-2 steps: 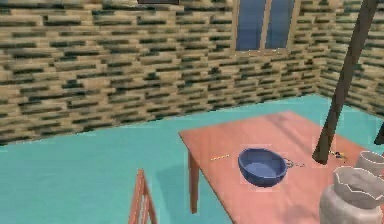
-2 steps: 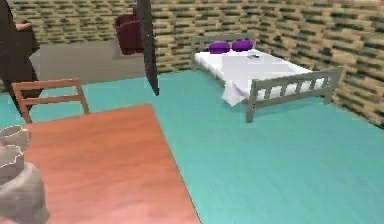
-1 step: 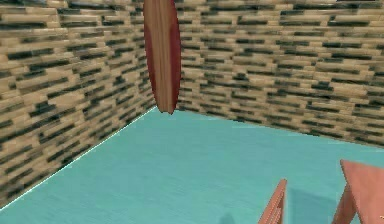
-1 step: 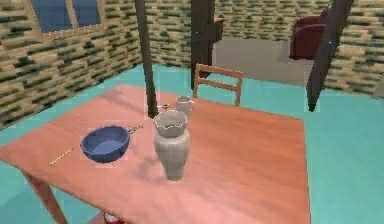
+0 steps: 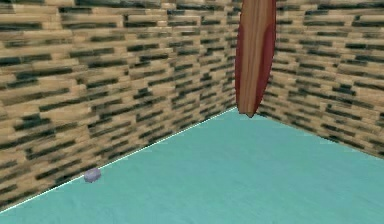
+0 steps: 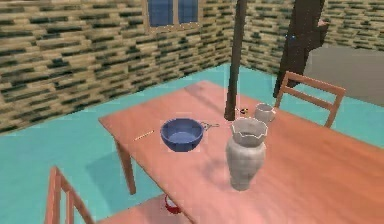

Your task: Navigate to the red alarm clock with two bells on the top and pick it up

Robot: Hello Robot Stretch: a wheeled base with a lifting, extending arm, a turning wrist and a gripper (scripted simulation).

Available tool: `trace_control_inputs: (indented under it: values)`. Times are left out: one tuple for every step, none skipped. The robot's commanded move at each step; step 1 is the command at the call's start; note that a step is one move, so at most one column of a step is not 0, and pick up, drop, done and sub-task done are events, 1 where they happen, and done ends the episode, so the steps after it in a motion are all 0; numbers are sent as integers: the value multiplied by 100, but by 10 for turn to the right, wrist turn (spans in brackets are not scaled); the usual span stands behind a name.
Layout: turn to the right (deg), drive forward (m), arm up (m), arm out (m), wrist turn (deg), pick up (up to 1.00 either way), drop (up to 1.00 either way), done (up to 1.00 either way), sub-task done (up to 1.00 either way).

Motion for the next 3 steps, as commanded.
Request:
trace_control_inputs:
  values:
    - [-30, 0, 0, 0, 0, 0, 0, 0, 0]
    - [0, 20, 0, 0, 0, 0, 0, 0, 0]
    - [90, 0, 0, 0, 0, 0, 0, 0, 0]
